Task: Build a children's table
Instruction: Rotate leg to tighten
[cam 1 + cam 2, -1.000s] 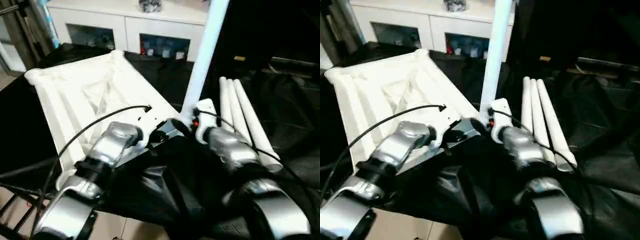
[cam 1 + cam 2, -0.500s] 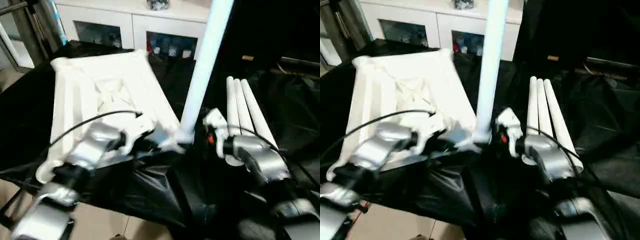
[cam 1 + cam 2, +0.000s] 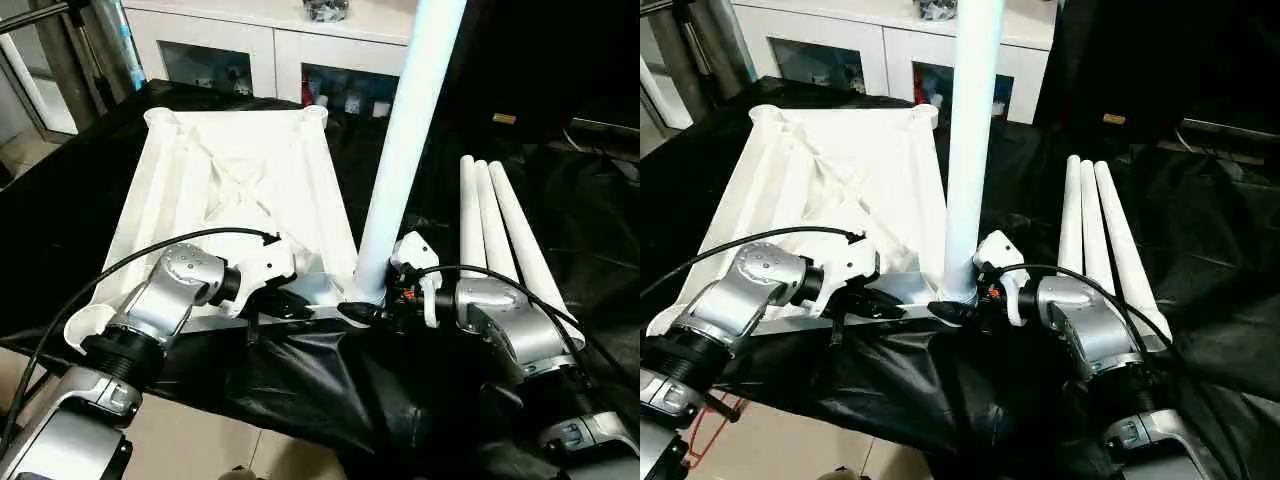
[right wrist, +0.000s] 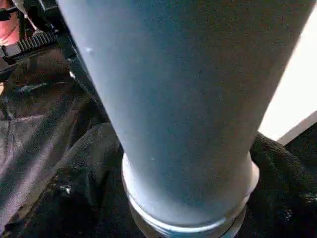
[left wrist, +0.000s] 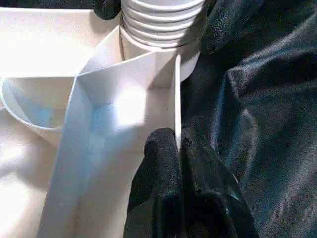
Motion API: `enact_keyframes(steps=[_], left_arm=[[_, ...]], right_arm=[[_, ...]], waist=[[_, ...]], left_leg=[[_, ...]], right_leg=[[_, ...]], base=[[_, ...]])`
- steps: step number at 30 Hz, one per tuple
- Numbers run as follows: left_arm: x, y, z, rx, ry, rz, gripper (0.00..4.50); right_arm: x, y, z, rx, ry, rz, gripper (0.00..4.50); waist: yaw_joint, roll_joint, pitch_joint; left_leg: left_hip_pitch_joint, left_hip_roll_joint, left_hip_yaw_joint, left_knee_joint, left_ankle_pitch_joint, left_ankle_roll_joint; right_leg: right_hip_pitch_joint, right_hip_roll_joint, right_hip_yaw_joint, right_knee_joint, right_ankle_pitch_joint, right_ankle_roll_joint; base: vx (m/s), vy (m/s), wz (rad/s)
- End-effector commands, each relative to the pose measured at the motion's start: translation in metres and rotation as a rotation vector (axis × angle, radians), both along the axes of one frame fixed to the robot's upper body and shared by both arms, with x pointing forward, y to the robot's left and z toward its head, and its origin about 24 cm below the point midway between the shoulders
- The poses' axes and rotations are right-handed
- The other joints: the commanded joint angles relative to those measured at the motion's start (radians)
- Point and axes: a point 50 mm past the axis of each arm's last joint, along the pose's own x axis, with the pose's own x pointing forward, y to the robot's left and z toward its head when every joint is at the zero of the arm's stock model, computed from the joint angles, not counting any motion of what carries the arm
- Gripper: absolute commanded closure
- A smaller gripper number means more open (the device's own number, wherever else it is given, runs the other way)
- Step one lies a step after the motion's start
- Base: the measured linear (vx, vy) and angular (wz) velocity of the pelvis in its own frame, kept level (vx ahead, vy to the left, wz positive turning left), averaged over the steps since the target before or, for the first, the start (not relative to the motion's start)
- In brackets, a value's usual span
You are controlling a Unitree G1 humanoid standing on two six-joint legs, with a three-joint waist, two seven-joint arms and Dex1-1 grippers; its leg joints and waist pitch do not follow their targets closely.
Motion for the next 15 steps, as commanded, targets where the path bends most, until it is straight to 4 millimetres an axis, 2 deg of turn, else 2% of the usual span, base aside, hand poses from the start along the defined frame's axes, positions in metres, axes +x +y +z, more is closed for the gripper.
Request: enact_keyframes(steps=[1,4,7,10,15], left_arm=[[0.0,-0.012,0.008,-0.037,-0.033,-0.069,4.5],[0.0,-0.011,0.008,-0.035,-0.032,-0.067,4.5],[0.0,-0.011,0.007,-0.032,-0.031,-0.064,4.5],[0.0,-0.01,0.006,-0.037,-0.026,-0.052,4.5],[0.003,-0.012,0.005,-0.059,-0.02,0.007,4.5]], right_arm=[[-0.006,0.009,-0.001,0.015,0.016,0.046,0.96],[-0.007,0.009,-0.002,0.022,0.03,0.046,1.22],[-0.008,0.011,-0.004,0.023,0.038,0.044,1.55],[-0.009,0.011,-0.007,0.023,0.046,0.033,1.63],[-0.003,0.011,-0.015,0.012,0.058,-0.071,1.68]], waist=[[-0.002,0.007,-0.066],[-0.001,0.007,-0.064],[-0.002,0.008,-0.06],[-0.002,0.008,-0.06],[-0.006,0.007,-0.061]], left_leg=[[0.01,0.06,-0.012,-0.055,-0.053,0.069],[0.01,0.061,-0.012,-0.055,-0.068,0.067],[0.011,0.061,-0.013,-0.057,-0.12,0.045],[0.013,0.062,-0.013,-0.058,-0.131,0.033],[0.011,0.059,-0.014,-0.057,-0.121,0.026]], right_leg=[[0.067,-0.09,0.056,-0.043,0.054,-0.262],[0.066,-0.091,0.056,-0.046,0.032,-0.262],[0.064,-0.093,0.058,-0.054,-0.059,-0.246],[0.062,-0.093,0.059,-0.057,-0.094,-0.235],[0.063,-0.093,0.059,-0.055,-0.081,-0.236]], base=[[0.0,0.0,0.0],[0.0,0.0,0.0],[0.0,0.0,0.0],[0.0,0.0,0.0],[0.0,0.0,0.0]])
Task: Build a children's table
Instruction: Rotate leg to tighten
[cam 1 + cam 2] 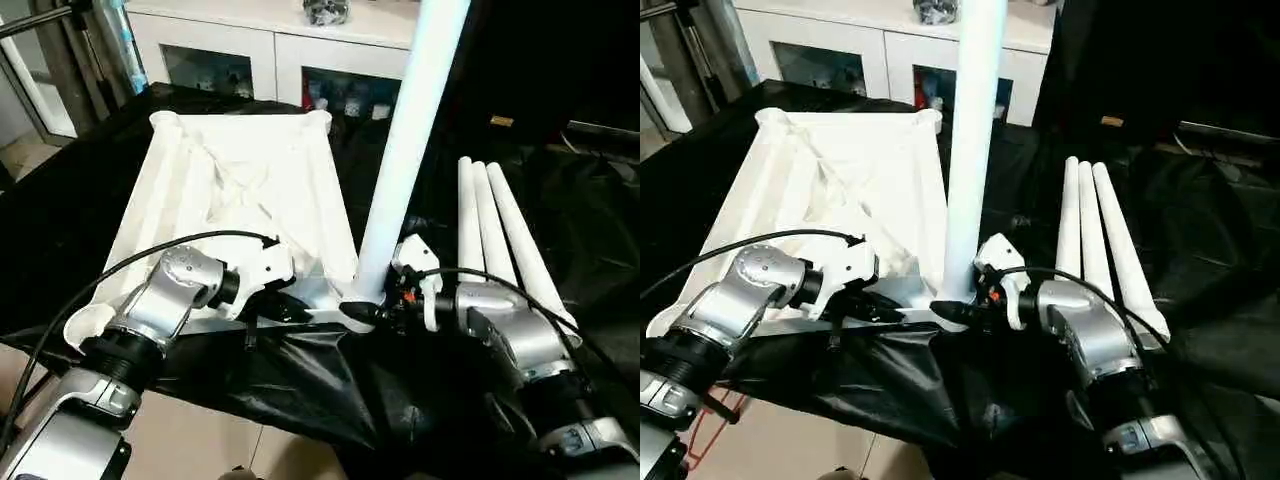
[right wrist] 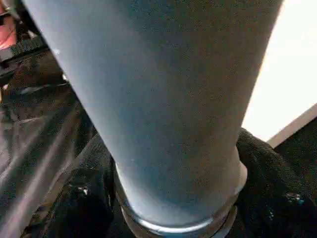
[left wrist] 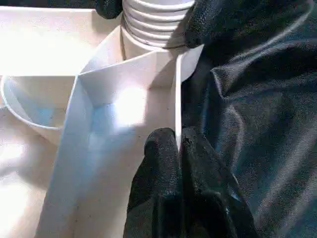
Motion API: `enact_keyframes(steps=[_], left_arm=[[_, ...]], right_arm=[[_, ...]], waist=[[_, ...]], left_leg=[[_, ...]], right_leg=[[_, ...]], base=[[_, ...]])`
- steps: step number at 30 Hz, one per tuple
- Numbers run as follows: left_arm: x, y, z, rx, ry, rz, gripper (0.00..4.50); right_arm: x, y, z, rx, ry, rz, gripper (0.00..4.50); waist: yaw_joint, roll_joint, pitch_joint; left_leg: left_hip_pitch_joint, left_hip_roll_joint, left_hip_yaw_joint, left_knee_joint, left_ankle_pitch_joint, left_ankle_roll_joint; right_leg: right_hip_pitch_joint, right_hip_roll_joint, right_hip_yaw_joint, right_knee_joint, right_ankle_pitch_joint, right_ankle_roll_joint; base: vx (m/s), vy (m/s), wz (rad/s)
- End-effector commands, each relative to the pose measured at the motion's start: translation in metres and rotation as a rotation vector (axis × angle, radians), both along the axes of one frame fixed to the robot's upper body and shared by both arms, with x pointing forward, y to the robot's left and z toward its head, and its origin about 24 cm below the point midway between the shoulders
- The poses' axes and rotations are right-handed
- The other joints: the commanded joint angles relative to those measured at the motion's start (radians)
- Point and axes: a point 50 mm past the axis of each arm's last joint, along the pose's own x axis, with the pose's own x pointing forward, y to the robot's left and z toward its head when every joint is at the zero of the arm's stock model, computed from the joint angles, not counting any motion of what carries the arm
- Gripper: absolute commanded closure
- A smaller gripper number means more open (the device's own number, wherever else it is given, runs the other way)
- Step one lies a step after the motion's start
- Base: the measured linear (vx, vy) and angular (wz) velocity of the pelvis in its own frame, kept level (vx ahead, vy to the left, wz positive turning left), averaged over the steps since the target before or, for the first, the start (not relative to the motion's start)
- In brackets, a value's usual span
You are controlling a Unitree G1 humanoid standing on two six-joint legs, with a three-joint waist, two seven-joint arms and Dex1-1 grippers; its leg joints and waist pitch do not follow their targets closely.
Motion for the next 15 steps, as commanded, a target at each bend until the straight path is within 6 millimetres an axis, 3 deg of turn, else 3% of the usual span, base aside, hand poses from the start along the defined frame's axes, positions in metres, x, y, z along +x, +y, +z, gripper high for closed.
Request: enact_keyframes(steps=[1,2,4,6,7,10,12,13,14,15], left_arm=[[0.009,-0.017,0.008,-0.072,-0.039,0.061,4.5],[0.014,-0.021,0.008,-0.083,-0.047,0.123,4.5],[0.022,-0.027,0.008,-0.1,-0.061,0.219,4.5],[0.027,-0.032,0.008,-0.107,-0.067,0.284,4.5],[0.03,-0.036,0.008,-0.106,-0.073,0.318,4.5],[0.036,-0.058,0.008,-0.132,-0.107,0.414,4.5],[0.035,-0.063,0.008,-0.14,-0.111,0.411,4.5],[0.033,-0.069,0.007,-0.146,-0.111,0.399,4.5],[0.03,-0.073,0.006,-0.146,-0.116,0.372,4.5],[0.029,-0.074,0.006,-0.145,-0.118,0.365,4.5]], right_arm=[[0.007,0.005,-0.016,-0.035,0.039,-0.139,1.68],[0.014,0.005,-0.02,-0.046,0.045,-0.242,1.68],[0.022,0.006,-0.025,-0.045,0.06,-0.38,1.69],[0.027,0.008,-0.028,-0.038,0.085,-0.468,1.69],[0.03,0.011,-0.03,-0.036,0.099,-0.514,1.7],[0.039,0.032,-0.031,-0.05,0.099,-0.634,1.7],[0.04,0.037,-0.03,-0.057,0.084,-0.63,1.7],[0.042,0.041,-0.029,-0.048,0.075,-0.631,1.7],[0.043,0.045,-0.027,-0.015,0.081,-0.621,1.14],[0.043,0.046,-0.026,-0.007,0.082,-0.618,1.14]], waist=[[-0.005,0.005,-0.061],[-0.011,0.007,-0.057],[-0.018,0.007,-0.055],[-0.025,0.004,-0.056],[-0.027,0.005,-0.057],[-0.034,0.008,-0.057],[-0.03,0.007,-0.059],[-0.03,0.0,-0.061],[-0.028,0.005,-0.063],[-0.03,0.001,-0.062]], left_leg=[[0.01,0.057,-0.013,-0.066,-0.117,0.03],[0.01,0.055,-0.015,-0.071,-0.146,0.007],[0.014,0.053,-0.015,-0.071,-0.17,-0.01],[0.013,0.05,-0.018,-0.071,-0.185,-0.019],[0.012,0.051,-0.017,-0.07,-0.169,-0.005],[0.012,0.049,-0.015,-0.069,-0.155,-0.004],[0.011,0.048,-0.015,-0.068,-0.156,-0.002],[0.009,0.049,-0.014,-0.067,-0.139,0.011],[0.009,0.05,-0.014,-0.067,-0.12,0.023],[0.008,0.051,-0.013,-0.067,-0.117,0.029]], right_leg=[[0.061,-0.093,0.059,-0.063,-0.081,-0.236],[0.06,-0.096,0.058,-0.069,-0.147,-0.233],[0.056,-0.095,0.059,-0.076,-0.202,-0.224],[0.061,-0.096,0.058,-0.081,-0.251,-0.209],[0.06,-0.093,0.06,-0.08,-0.22,-0.201],[0.056,-0.091,0.059,-0.079,-0.194,-0.214],[0.061,-0.093,0.059,-0.079,-0.196,-0.212],[0.063,-0.09,0.059,-0.077,-0.164,-0.21],[0.064,-0.091,0.059,-0.072,-0.124,-0.218],[0.064,-0.091,0.059,-0.071,-0.113,-0.221]], base=[[0.0,0.0,0.0],[0.0,0.0,0.0],[0.0,0.0,0.0],[0.0,0.0,0.0],[0.0,0.0,0.0],[0.0,0.0,0.0],[0.0,0.0,0.0],[0.0,0.0,0.0],[0.0,0.0,0.0],[0.0,0.0,0.0]])
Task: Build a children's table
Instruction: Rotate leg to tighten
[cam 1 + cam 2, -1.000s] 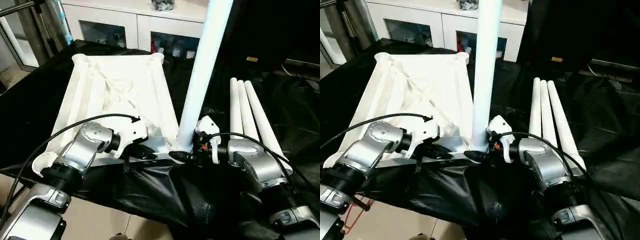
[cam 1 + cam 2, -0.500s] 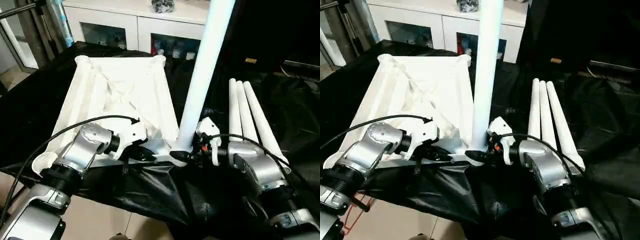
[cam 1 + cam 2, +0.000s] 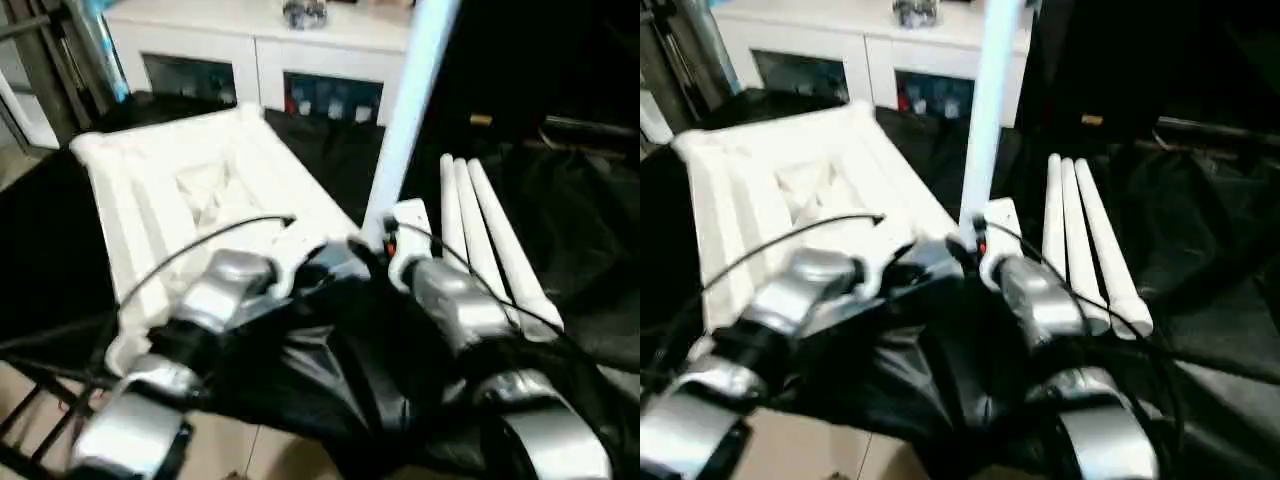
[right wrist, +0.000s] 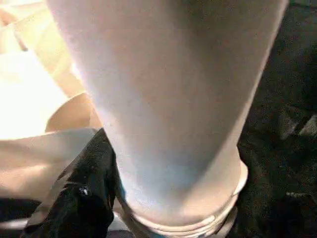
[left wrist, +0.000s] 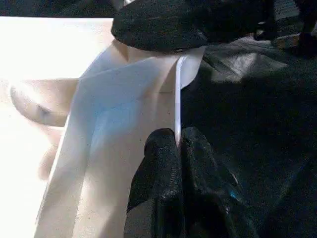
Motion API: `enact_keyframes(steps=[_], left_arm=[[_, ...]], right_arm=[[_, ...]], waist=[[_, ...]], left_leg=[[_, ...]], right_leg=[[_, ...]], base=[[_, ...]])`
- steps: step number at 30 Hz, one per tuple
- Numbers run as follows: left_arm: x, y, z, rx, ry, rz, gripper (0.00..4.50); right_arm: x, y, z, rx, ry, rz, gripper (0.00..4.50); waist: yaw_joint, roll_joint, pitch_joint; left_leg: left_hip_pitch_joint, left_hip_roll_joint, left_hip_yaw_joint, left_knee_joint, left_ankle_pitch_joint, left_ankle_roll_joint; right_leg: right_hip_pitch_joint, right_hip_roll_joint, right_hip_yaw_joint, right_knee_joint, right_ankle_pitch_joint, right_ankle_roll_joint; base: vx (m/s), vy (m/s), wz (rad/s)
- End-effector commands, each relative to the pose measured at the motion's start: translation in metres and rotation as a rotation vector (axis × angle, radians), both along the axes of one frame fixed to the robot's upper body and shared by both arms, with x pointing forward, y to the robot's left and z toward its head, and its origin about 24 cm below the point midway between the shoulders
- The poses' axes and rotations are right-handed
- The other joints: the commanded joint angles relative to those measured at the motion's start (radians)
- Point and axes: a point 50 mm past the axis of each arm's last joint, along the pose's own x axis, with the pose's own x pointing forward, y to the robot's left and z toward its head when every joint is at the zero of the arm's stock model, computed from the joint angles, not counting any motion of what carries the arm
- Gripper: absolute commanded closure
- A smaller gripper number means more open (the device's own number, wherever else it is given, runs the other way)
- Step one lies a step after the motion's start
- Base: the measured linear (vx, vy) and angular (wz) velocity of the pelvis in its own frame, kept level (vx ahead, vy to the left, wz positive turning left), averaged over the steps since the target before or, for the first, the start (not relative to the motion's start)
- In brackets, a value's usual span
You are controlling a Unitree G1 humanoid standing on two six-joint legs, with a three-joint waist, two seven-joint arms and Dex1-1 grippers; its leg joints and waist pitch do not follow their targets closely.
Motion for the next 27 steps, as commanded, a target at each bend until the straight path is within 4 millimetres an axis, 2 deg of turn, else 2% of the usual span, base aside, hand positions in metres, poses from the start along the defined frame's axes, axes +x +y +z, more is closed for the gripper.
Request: enact_keyframes(steps=[1,4,5,9,14,16,19,20,21,25,26,27], left_arm=[[-0.001,-0.025,0.014,-0.063,-0.069,-0.071,4.5],[-0.004,-0.023,0.013,-0.069,-0.062,-0.091,4.5],[-0.004,-0.021,0.013,-0.071,-0.068,-0.103,4.5],[-0.009,-0.016,0.012,-0.077,-0.068,-0.146,4.5],[-0.018,-0.006,0.013,-0.105,-0.077,-0.28,4.5],[-0.02,-0.004,0.014,-0.109,-0.069,-0.303,4.5],[-0.027,0.003,0.013,-0.101,-0.037,-0.398,4.5],[-0.03,0.008,0.013,-0.09,-0.026,-0.448,4.5],[-0.03,0.008,0.013,-0.09,-0.026,-0.448,4.5],[-0.035,0.019,0.013,-0.071,0.012,-0.527,4.5],[-0.035,0.022,0.012,-0.056,0.021,-0.537,4.5],[-0.035,0.023,0.012,-0.047,0.021,-0.54,4.5]], right_arm=[[-0.012,0.023,-0.019,0.028,0.097,0.078,1.0],[-0.01,0.024,-0.015,0.045,0.075,0.111,0.8],[-0.01,0.023,-0.014,0.033,0.063,0.137,0.56],[-0.012,0.019,-0.01,0.028,0.03,0.24,0.56],[-0.026,-0.001,-0.003,-0.003,-0.043,0.495,0.56],[-0.029,-0.005,-0.001,-0.002,-0.051,0.534,0.56],[-0.038,-0.019,0.004,0.004,-0.054,0.64,0.56],[-0.043,-0.024,0.006,0.006,-0.04,0.699,0.56],[-0.043,-0.024,0.006,0.006,-0.04,0.699,0.56],[-0.052,-0.029,0.008,0.014,-0.013,0.782,0.56],[-0.055,-0.029,0.008,0.019,-0.005,0.801,0.56],[-0.056,-0.029,0.008,0.021,-0.001,0.809,0.71]], waist=[[0.002,0.002,-0.061],[0.003,0.003,-0.059],[0.002,0.003,-0.059],[-0.002,0.002,-0.061],[0.003,-0.002,-0.063],[0.008,-0.002,-0.061],[0.013,-0.002,-0.058],[0.012,-0.001,-0.057],[0.014,-0.005,-0.056],[0.018,-0.004,-0.055],[0.019,-0.007,-0.056],[0.021,-0.005,-0.056]], left_leg=[[0.0,0.05,-0.013,-0.064,-0.117,0.042],[0.001,0.052,-0.013,-0.065,-0.133,0.047],[0.0,0.052,-0.014,-0.066,-0.132,0.048],[-0.002,0.052,-0.014,-0.064,-0.12,0.063],[-0.002,0.056,-0.013,-0.06,-0.098,0.094],[0.001,0.056,-0.012,-0.061,-0.107,0.101],[0.001,0.059,-0.012,-0.063,-0.129,0.095],[0.0,0.06,-0.011,-0.064,-0.137,0.092],[0.0,0.057,-0.011,-0.064,-0.142,0.092],[0.0,0.059,-0.012,-0.066,-0.146,0.08],[0.001,0.059,-0.011,-0.066,-0.142,0.08],[0.001,0.059,-0.012,-0.066,-0.14,0.08]], right_leg=[[0.058,-0.091,0.057,-0.07,-0.107,-0.223],[0.059,-0.093,0.057,-0.073,-0.13,-0.225],[0.059,-0.093,0.057,-0.072,-0.13,-0.226],[0.062,-0.093,0.056,-0.069,-0.105,-0.234],[0.062,-0.092,0.056,-0.064,-0.059,-0.239],[0.06,-0.091,0.056,-0.065,-0.059,-0.243],[0.06,-0.093,0.056,-0.068,-0.112,-0.24],[0.056,-0.092,0.057,-0.071,-0.127,-0.235],[0.058,-0.091,0.056,-0.075,-0.142,-0.229],[0.056,-0.091,0.055,-0.076,-0.182,-0.21],[0.055,-0.09,0.055,-0.075,-0.181,-0.209],[0.054,-0.091,0.055,-0.074,-0.18,-0.209]], base=[[0.0,0.0,0.0],[0.0,0.0,0.0],[0.0,0.0,0.0],[0.0,0.0,0.0],[0.0,0.0,0.0],[0.0,0.0,0.0],[0.0,0.0,0.0],[0.0,0.0,0.0],[0.0,0.0,0.0],[0.0,0.0,0.0],[0.0,0.0,0.0],[0.0,0.0,0.0]])
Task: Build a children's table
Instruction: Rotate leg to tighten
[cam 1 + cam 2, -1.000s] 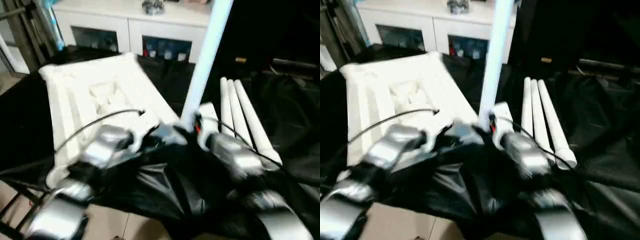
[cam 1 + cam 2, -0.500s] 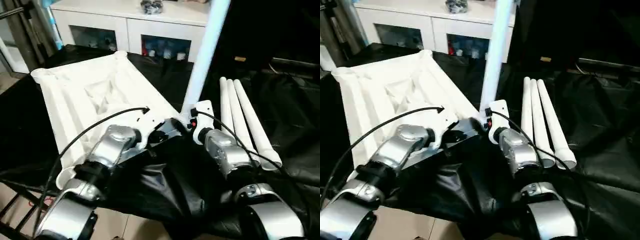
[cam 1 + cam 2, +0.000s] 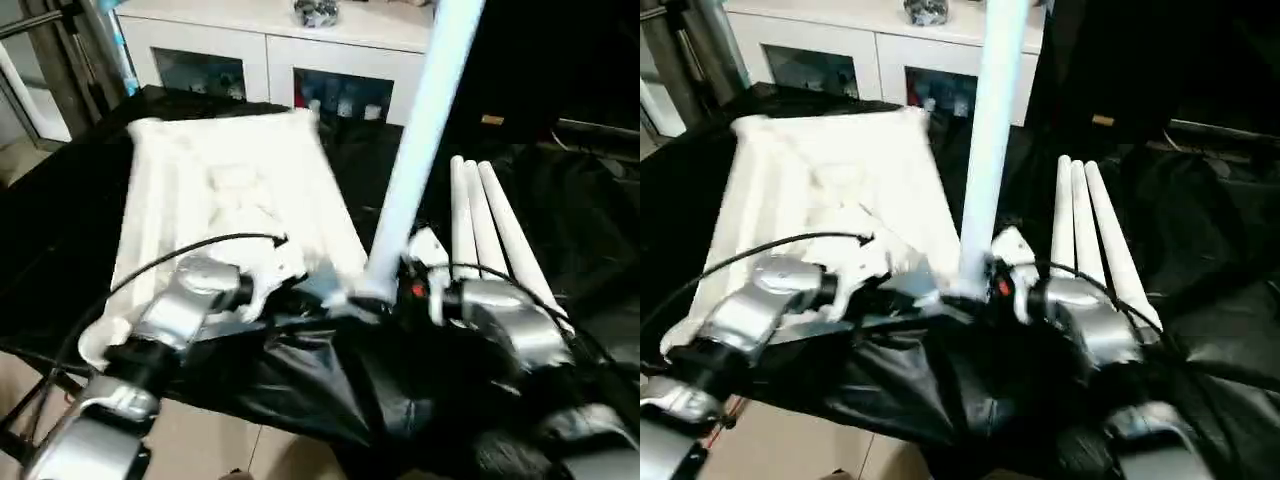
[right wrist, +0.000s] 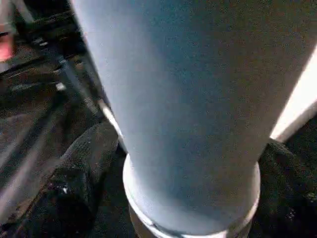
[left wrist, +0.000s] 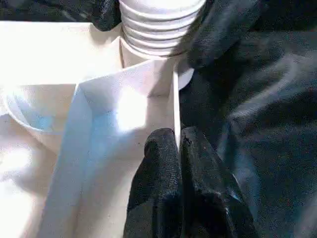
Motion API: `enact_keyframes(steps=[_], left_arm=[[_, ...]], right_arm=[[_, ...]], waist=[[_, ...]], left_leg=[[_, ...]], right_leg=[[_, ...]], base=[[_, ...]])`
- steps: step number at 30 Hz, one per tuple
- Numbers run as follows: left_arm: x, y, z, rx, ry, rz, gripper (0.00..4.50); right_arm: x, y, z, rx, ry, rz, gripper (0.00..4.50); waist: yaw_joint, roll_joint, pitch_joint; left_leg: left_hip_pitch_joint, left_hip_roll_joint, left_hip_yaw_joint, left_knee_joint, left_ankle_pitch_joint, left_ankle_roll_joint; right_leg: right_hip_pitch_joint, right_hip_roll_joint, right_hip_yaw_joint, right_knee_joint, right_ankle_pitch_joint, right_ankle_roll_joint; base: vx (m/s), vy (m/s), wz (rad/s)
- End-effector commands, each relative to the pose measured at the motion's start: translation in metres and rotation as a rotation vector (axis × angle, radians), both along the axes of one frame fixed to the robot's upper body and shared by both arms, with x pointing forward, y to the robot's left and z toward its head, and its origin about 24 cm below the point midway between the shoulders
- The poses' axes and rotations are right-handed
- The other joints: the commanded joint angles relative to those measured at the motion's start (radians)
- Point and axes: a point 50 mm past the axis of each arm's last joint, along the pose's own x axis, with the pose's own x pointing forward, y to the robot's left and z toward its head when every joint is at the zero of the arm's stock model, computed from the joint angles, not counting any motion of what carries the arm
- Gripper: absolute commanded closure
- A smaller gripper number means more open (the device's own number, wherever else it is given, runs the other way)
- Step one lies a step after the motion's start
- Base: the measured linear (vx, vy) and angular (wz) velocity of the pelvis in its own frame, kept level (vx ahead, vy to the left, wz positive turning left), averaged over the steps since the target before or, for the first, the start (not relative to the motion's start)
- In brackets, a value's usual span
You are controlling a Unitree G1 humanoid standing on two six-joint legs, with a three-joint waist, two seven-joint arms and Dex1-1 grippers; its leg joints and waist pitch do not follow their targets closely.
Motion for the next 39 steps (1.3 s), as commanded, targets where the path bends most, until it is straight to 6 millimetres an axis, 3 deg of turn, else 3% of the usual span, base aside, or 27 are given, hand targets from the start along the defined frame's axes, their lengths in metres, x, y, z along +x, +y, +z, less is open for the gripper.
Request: enact_keyframes(steps=[1,3,12,14,17,18,20,23,24,28,29,31,34,37,39], left_arm=[[-0.003,-0.015,0.009,-0.032,-0.03,-0.113,4.5],[-0.003,-0.013,0.009,-0.023,-0.027,-0.11,4.5],[0.001,-0.011,0.009,-0.033,-0.035,-0.066,4.5],[0.003,-0.013,0.008,-0.036,-0.04,-0.027,4.5],[0.013,-0.023,0.007,-0.036,-0.064,0.11,4.5],[0.017,-0.028,0.007,-0.031,-0.073,0.156,4.5],[0.022,-0.034,0.008,-0.029,-0.087,0.219,4.5],[0.03,-0.054,0.009,-0.057,-0.097,0.335,4.5],[0.03,-0.059,0.01,-0.065,-0.1,0.342,4.5],[0.027,-0.074,0.009,-0.076,-0.113,0.32,4.5],[0.027,-0.074,0.009,-0.076,-0.113,0.32,4.5],[0.025,-0.076,0.008,-0.076,-0.116,0.309,4.5],[0.024,-0.073,0.008,-0.072,-0.117,0.286,4.5],[0.02,-0.066,0.007,-0.077,-0.11,0.239,4.5],[0.016,-0.061,0.007,-0.083,-0.113,0.173,4.5]], right_arm=[[-0.005,0.011,0.003,0.008,0.006,0.076,0.89],[-0.007,0.012,0.002,0.004,0.012,0.084,0.89],[-0.009,0.018,-0.005,0.025,0.045,0.044,1.64],[-0.003,0.02,-0.008,0.011,0.04,-0.034,1.68],[0.02,0.022,-0.02,-0.051,0.031,-0.35,1.69],[0.025,0.024,-0.021,-0.055,0.036,-0.427,1.7],[0.031,0.027,-0.022,-0.06,0.05,-0.514,1.7],[0.038,0.038,-0.025,-0.045,0.097,-0.654,1.7],[0.04,0.043,-0.024,-0.035,0.106,-0.666,1.7],[0.041,0.06,-0.021,-0.024,0.066,-0.619,1.7],[0.041,0.06,-0.021,-0.024,0.066,-0.619,1.7],[0.041,0.062,-0.021,-0.006,0.077,-0.609,1.0],[0.041,0.061,-0.02,0.002,0.07,-0.578,0.88],[0.039,0.057,-0.017,0.009,0.04,-0.494,0.74],[0.033,0.054,-0.012,0.044,0.022,-0.368,0.74]], waist=[[0.002,-0.003,-0.058],[0.004,-0.002,-0.058],[0.012,-0.004,-0.059],[0.011,-0.004,-0.058],[-0.006,-0.004,-0.052],[-0.015,-0.003,-0.052],[-0.023,-0.004,-0.053],[-0.023,-0.004,-0.058],[-0.02,-0.01,-0.061],[-0.015,-0.008,-0.064],[-0.016,-0.008,-0.063],[-0.016,-0.009,-0.061],[-0.015,-0.007,-0.06],[-0.016,-0.008,-0.061],[-0.015,-0.009,-0.063]], left_leg=[[0.004,0.059,-0.011,-0.064,-0.139,0.073],[0.005,0.059,-0.012,-0.065,-0.133,0.069],[0.005,0.058,-0.012,-0.065,-0.128,0.056],[0.005,0.057,-0.013,-0.066,-0.135,0.052],[0.003,0.053,-0.017,-0.073,-0.178,0.009],[0.008,0.053,-0.02,-0.074,-0.202,-0.01],[0.007,0.053,-0.02,-0.074,-0.208,-0.015],[0.011,0.05,-0.015,-0.067,-0.174,0.004],[0.006,0.048,-0.013,-0.065,-0.147,0.015],[0.002,0.049,-0.011,-0.062,-0.085,0.055],[0.001,0.049,-0.011,-0.062,-0.087,0.059],[0.003,0.05,-0.011,-0.063,-0.107,0.063],[0.005,0.052,-0.012,-0.065,-0.137,0.052],[0.003,0.052,-0.013,-0.065,-0.127,0.058],[-0.001,0.053,-0.012,-0.062,-0.111,0.081]], right_leg=[[0.055,-0.091,0.057,-0.073,-0.177,-0.21],[0.054,-0.091,0.056,-0.072,-0.169,-0.212],[0.054,-0.093,0.057,-0.072,-0.169,-0.206],[0.054,-0.093,0.057,-0.074,-0.184,-0.203],[0.052,-0.095,0.056,-0.083,-0.288,-0.184],[0.051,-0.096,0.054,-0.087,-0.335,-0.175],[0.05,-0.096,0.057,-0.088,-0.341,-0.173],[0.05,-0.093,0.06,-0.084,-0.254,-0.191],[0.056,-0.093,0.06,-0.079,-0.217,-0.196],[0.059,-0.091,0.058,-0.066,-0.087,-0.222],[0.06,-0.091,0.058,-0.068,-0.087,-0.224],[0.059,-0.093,0.057,-0.071,-0.116,-0.225],[0.058,-0.093,0.057,-0.076,-0.174,-0.214],[0.06,-0.093,0.058,-0.072,-0.146,-0.217],[0.063,-0.094,0.058,-0.068,-0.107,-0.221]], base=[[0.0,0.0,0.0],[0.0,0.0,0.0],[0.0,0.0,0.0],[0.0,0.0,0.0],[0.0,0.0,0.0],[0.0,0.0,0.0],[0.0,0.0,0.0],[0.0,0.0,0.0],[0.0,0.0,0.0],[0.0,0.0,0.0],[0.0,0.0,0.0],[0.0,0.0,0.0],[0.0,0.0,0.0],[0.0,0.0,0.0],[0.0,0.0,0.0]])
